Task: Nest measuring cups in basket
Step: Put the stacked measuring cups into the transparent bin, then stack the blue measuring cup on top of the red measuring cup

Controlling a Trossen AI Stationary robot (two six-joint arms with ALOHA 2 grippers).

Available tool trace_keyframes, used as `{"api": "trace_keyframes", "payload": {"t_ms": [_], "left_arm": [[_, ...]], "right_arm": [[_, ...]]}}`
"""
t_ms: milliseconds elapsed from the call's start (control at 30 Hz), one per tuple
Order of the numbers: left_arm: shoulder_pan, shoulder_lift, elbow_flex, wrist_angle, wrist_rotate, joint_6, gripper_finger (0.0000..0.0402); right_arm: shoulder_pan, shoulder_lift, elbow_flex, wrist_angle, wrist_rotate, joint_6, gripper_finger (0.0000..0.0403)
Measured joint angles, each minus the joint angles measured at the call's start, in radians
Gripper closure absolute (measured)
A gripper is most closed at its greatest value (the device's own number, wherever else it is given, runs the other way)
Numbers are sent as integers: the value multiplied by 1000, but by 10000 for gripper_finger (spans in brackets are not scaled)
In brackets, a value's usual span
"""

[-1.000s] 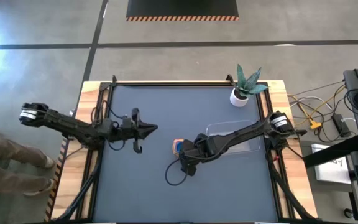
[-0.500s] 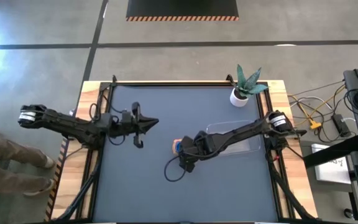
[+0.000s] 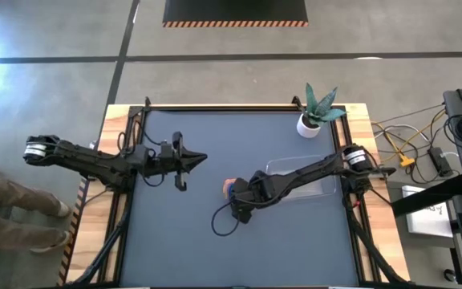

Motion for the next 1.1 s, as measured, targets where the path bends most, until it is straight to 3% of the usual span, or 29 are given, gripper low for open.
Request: {"api": "trace_keyframes", "payload": {"t_ms": [200, 567, 933, 1100], "left_arm": [[0, -1, 0, -3, 16, -1, 402], [0, 0, -3, -24, 17, -3, 402], [-21, 10, -2, -371, 49, -11, 402], [-49, 53, -5, -390, 42, -3, 402]], "right_arm": [[-1, 59, 11, -1, -16, 0, 30], [-1, 45, 53, -18, -17, -6, 30], [0, 41, 57, -50, 0, -35, 30], [-2, 40, 57, -12, 18, -41, 30]]}}
